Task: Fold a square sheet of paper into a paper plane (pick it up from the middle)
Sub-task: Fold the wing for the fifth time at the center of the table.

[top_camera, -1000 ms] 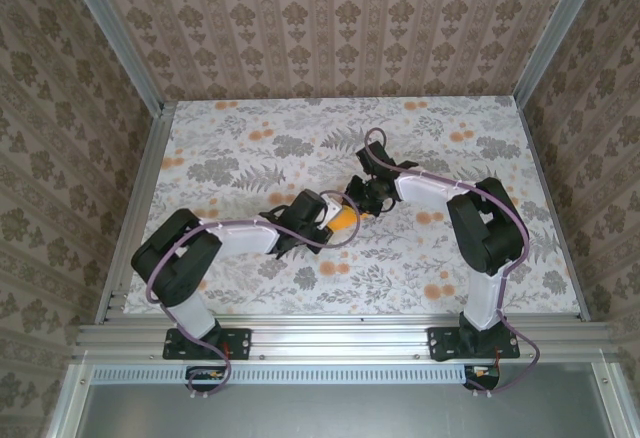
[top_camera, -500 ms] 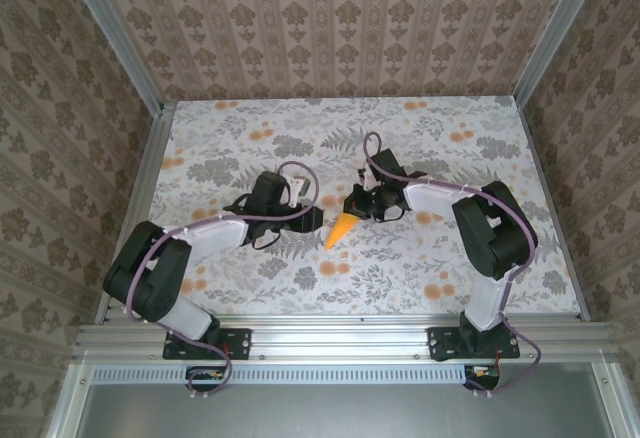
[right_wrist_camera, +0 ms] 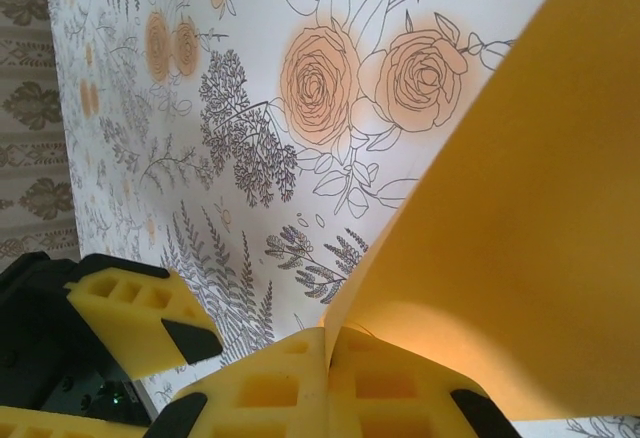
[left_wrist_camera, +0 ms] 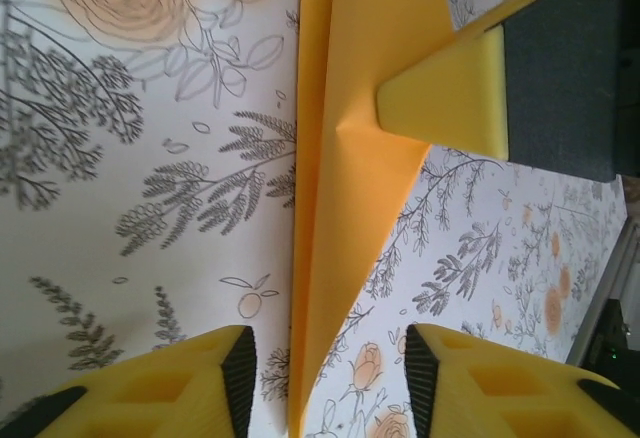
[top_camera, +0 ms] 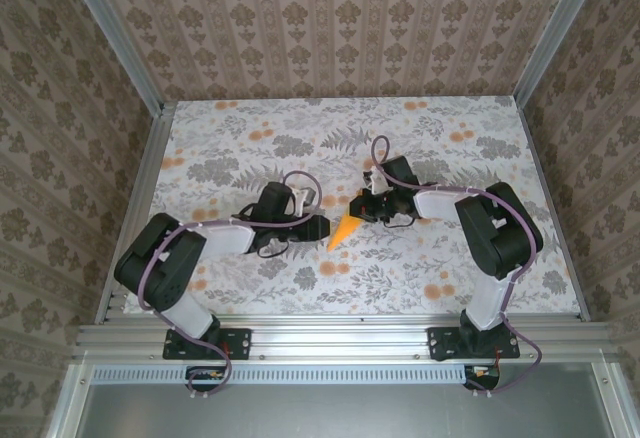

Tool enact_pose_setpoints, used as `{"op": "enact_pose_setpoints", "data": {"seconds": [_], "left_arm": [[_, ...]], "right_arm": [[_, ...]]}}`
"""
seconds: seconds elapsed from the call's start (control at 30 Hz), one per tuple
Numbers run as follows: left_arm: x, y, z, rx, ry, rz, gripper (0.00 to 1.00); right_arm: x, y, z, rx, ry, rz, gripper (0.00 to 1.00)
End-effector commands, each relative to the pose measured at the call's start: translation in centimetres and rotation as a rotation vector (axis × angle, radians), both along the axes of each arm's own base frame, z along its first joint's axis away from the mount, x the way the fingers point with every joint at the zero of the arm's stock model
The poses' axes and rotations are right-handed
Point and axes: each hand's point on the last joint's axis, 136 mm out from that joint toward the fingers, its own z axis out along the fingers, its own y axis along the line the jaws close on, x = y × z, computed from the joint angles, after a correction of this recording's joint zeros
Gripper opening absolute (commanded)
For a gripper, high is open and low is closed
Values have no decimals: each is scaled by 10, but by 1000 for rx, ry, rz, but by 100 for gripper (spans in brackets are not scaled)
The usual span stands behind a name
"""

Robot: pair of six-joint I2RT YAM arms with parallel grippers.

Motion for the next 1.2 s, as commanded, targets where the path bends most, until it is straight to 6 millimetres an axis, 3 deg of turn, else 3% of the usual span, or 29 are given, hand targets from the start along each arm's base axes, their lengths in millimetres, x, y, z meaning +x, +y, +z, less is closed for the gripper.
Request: {"op": "enact_pose_setpoints", "data": {"seconds": [0.0, 0.4, 0.67, 1.17], "left_arm": [[-1, -13, 3, -31, 18, -31, 44], [-21, -14, -19, 209, -72, -94, 41], [-12, -8, -28, 311, -131, -57, 28], [-6, -26, -32, 351, -175, -78, 23]], "right_arm": [[0, -1, 11, 37, -68, 32, 5], [6, -12, 3, 59, -55, -38, 5], [7, -13, 3, 70, -51, -47, 5], [6, -12, 4, 100, -42, -50, 5]]}}
